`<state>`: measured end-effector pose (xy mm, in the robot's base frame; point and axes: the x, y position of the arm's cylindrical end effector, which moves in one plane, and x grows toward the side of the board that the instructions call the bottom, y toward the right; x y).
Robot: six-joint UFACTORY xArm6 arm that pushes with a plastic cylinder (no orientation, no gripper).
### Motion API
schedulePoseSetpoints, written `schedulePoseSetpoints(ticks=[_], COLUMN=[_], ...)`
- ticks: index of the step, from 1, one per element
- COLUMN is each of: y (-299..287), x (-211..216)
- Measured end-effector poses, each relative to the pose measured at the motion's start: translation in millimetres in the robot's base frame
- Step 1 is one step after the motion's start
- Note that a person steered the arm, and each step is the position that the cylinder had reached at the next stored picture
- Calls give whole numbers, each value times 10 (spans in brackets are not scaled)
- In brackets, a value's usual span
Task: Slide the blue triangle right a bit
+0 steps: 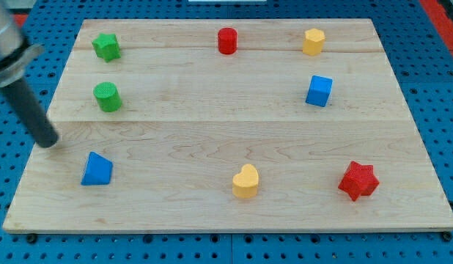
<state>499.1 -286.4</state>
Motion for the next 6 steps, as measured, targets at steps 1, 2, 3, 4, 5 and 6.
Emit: schedulePoseSetpoints(ticks=[1, 2, 3, 4, 5, 6], y=[263, 743, 783, 1217, 1091, 853], x=[610, 688, 163, 49, 232, 284])
